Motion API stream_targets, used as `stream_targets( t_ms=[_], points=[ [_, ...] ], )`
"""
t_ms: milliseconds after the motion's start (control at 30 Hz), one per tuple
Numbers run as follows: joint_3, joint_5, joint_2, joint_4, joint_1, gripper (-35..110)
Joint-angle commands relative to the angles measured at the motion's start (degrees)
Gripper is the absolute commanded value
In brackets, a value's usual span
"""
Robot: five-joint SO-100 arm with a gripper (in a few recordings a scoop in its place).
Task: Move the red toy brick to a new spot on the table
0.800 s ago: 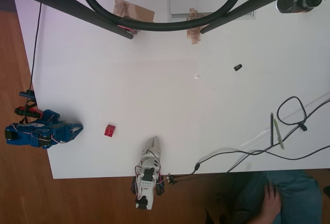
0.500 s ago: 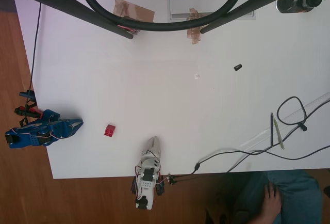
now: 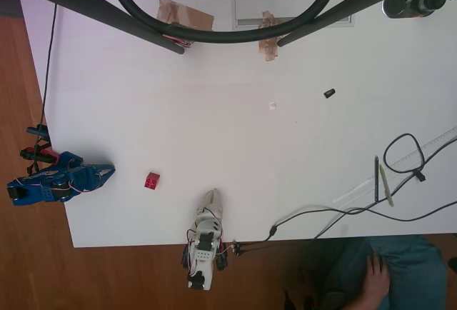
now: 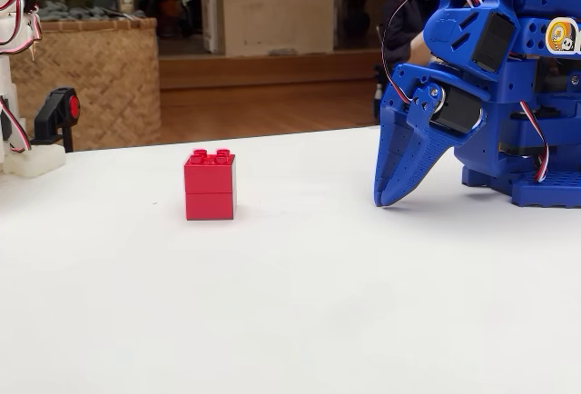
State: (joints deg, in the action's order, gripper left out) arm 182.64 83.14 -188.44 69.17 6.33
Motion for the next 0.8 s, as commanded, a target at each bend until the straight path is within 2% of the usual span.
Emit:
stream_targets(
  t_ms=[0, 767],
  points=[
    [1.85, 0.09, -2.02, -0.18, 0.26, 0],
    [1.85, 0.0, -2.11, -0.18, -1.32, 0]
  ],
)
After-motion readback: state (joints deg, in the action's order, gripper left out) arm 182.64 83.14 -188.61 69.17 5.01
